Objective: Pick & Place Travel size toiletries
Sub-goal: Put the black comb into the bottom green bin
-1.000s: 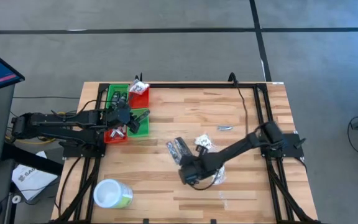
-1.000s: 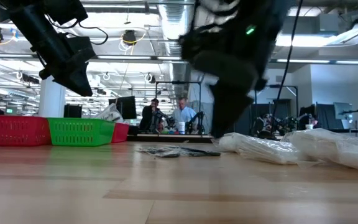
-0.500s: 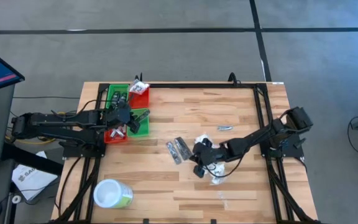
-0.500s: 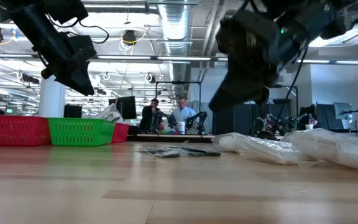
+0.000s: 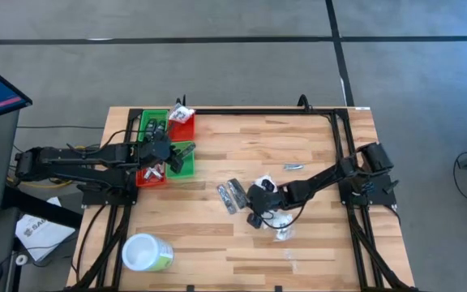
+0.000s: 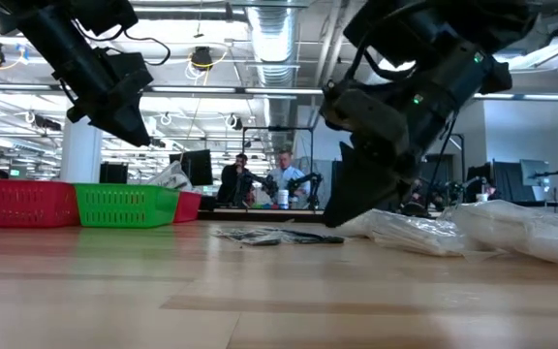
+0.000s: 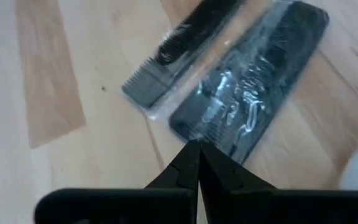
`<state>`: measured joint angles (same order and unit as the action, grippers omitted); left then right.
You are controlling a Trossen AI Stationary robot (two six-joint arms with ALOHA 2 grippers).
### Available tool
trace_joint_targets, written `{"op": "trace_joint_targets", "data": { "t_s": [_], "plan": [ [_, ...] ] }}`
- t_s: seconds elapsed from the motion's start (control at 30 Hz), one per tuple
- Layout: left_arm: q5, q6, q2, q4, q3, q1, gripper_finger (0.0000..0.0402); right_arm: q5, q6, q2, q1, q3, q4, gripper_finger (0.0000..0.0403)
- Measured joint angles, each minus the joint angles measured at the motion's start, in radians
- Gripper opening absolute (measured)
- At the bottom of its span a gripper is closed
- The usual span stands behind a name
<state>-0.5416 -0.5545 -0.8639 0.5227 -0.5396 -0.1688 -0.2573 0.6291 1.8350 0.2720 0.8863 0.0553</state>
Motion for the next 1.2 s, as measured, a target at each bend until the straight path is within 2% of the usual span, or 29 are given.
{"op": "trace_joint_targets", "data": {
  "t_s": [0.17, 0.4, 0.5, 0.63, 0.73, 0.87, 1.2],
  "plan": [
    [0.000, 0.000, 0.000, -0.008, 0.000, 0.000, 0.0099, 0.003, 0.036, -0.007, 0.001, 0.002, -0.016, 0.0010],
    [0.009, 0.022, 0.000, -0.023, 0.000, 0.004, 0.0099, 0.006, 0.076, 0.004, 0.000, 0.002, -0.013, 0.0092],
    [0.074, 0.117, 0.000, -0.098, 0.000, 0.027, 0.0099, 0.006, 0.078, 0.004, 0.000, 0.002, -0.014, 0.0132],
    [0.228, 0.268, -0.020, -0.284, 0.000, 0.083, 0.0099, 0.002, 0.079, 0.004, -0.002, 0.002, -0.014, 0.0183],
    [0.283, 0.364, -0.081, -0.387, 0.000, 0.133, 0.0099, 0.001, 0.078, 0.004, -0.007, 0.002, -0.015, 0.0212],
    [0.287, 0.409, -0.213, -0.487, 0.000, 0.173, 0.0099, -0.001, 0.078, 0.004, -0.013, 0.002, -0.014, 0.0232],
    [0.286, 0.505, -0.541, -0.827, 0.000, 0.196, 0.0099, -0.002, 0.078, 0.004, -0.013, 0.002, -0.014, 0.0223]
  ]
}}
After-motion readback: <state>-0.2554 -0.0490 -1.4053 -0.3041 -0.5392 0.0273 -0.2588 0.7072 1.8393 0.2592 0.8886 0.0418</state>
